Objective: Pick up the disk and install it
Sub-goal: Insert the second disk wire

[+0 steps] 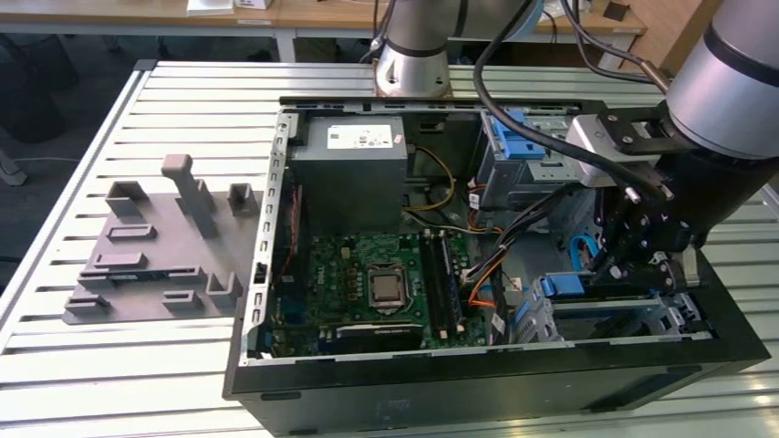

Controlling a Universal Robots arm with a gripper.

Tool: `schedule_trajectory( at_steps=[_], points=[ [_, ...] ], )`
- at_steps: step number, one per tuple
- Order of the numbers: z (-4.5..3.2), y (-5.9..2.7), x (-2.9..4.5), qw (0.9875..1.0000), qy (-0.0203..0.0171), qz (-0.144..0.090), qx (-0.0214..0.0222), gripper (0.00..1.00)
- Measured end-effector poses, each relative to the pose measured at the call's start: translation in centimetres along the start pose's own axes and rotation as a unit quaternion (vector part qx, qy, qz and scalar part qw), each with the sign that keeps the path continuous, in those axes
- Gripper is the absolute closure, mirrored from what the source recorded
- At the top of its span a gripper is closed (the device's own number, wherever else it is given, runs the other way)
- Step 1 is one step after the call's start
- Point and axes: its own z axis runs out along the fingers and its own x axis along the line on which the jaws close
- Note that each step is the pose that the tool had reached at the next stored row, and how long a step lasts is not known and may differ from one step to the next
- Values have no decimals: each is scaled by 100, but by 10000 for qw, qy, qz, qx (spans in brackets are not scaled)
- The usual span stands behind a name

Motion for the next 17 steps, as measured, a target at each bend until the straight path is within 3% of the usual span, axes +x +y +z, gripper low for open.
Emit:
schedule_trajectory(
  at_steps=[17],
  points=[
    [28,-15,-1,10000,-63,3,0,84]
  ],
)
